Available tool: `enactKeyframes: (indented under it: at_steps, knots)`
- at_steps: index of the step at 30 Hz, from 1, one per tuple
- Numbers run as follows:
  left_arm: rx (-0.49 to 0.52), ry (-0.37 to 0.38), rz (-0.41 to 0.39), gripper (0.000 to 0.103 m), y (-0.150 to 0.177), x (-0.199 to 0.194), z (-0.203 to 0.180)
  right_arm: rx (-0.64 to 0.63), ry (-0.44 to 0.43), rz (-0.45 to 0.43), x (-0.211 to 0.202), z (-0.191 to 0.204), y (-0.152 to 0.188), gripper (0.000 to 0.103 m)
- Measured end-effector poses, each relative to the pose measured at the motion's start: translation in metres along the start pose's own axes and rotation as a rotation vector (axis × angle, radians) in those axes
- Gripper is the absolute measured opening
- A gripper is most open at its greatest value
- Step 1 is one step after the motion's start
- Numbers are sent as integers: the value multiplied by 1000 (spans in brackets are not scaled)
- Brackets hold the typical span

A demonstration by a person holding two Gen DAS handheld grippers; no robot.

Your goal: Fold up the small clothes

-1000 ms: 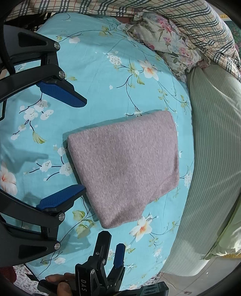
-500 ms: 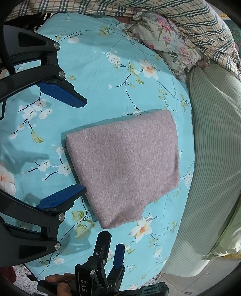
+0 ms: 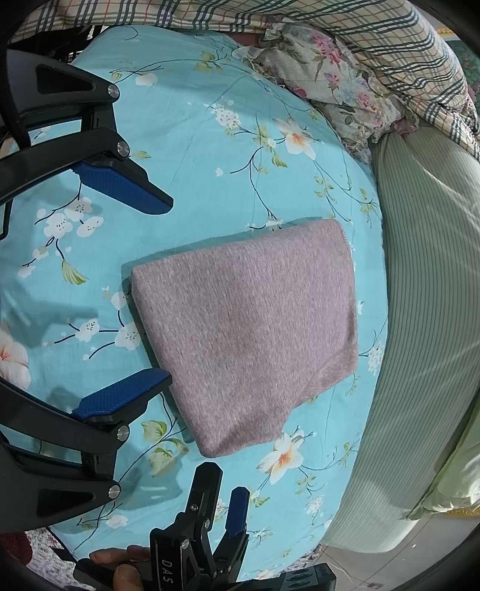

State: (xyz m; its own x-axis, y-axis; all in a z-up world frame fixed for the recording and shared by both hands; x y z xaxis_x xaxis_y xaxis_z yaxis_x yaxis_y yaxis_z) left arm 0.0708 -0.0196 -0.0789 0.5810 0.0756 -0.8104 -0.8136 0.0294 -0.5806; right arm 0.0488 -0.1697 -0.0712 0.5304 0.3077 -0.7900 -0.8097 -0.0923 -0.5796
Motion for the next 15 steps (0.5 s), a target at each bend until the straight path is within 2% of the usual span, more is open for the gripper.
enactKeyframes:
  at_steps: [15]
  knots:
    - [-2, -2, -2, 86, -2, 0, -5, 4, 1, -8, -1, 1, -2, 92]
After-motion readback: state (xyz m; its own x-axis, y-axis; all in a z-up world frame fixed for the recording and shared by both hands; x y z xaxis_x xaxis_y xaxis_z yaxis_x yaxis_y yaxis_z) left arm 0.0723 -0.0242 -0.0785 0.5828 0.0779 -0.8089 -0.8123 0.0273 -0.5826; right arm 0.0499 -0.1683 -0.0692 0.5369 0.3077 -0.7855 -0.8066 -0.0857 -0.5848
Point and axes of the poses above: each gripper's, at about its wrist camera, not at the fingertips, and x roughly the way its jaws point, z to its left, y to its underside, the point moved 5 cm from there along x, roughly the way its jaws point, and after that the axes turned 3 degrees about -y, right-handed, at the moved point
